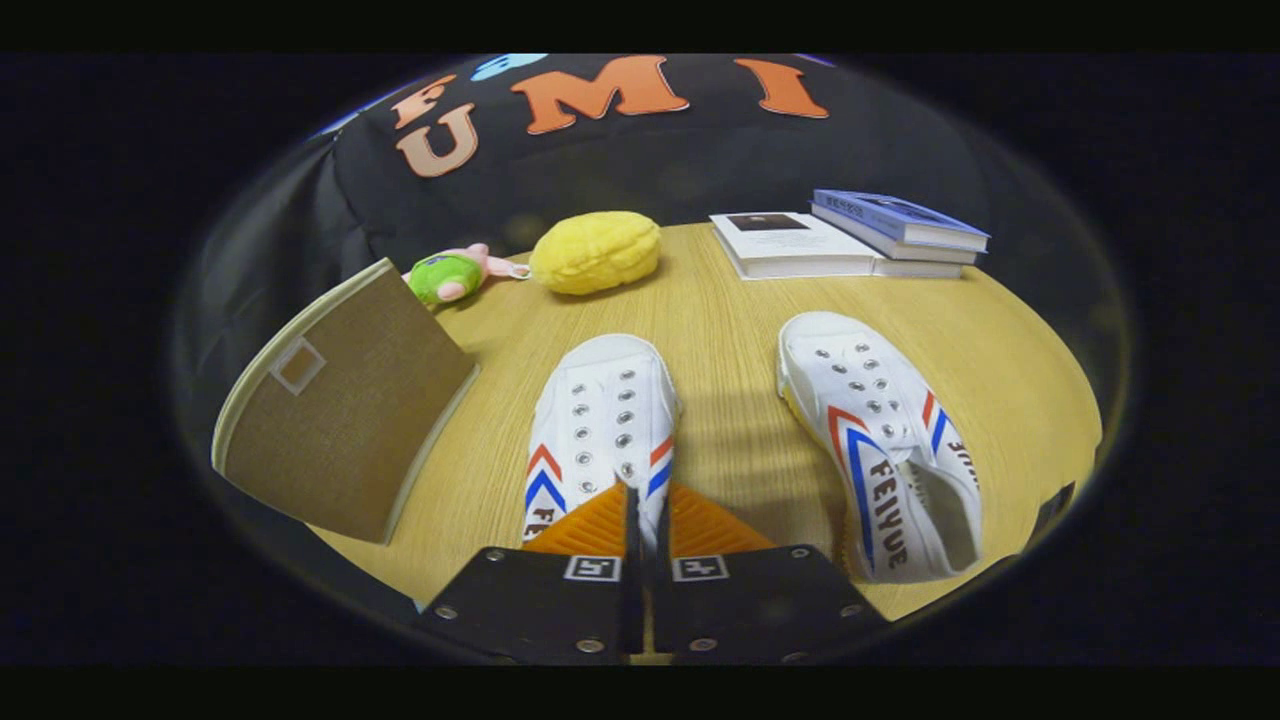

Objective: Open the storage box then place both shoes into the box .Put the left shoe in first, then the right shoe, with the right side of both shoes facing outward in a uniform manner.

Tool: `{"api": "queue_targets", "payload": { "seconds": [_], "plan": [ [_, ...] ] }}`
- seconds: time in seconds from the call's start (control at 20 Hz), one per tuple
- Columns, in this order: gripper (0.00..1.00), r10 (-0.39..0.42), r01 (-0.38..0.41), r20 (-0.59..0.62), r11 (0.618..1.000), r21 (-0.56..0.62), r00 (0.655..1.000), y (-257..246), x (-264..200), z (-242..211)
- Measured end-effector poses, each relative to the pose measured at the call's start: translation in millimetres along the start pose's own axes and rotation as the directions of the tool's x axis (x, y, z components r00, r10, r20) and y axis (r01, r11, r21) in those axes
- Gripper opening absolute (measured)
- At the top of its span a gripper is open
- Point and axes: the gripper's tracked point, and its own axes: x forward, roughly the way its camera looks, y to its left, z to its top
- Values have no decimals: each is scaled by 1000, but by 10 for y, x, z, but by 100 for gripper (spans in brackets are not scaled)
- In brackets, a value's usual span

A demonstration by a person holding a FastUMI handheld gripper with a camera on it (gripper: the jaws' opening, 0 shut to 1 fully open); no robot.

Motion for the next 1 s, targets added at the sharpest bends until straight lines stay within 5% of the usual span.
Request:
{"api": "queue_targets", "payload": {
  "seconds": [0.6,1.0],
  "plan": [
    [0,-63,44,105,983,177,992,210,-583,830],
    [0,-26,-25,227,975,220,974,1028,-899,1600]
  ]
}}
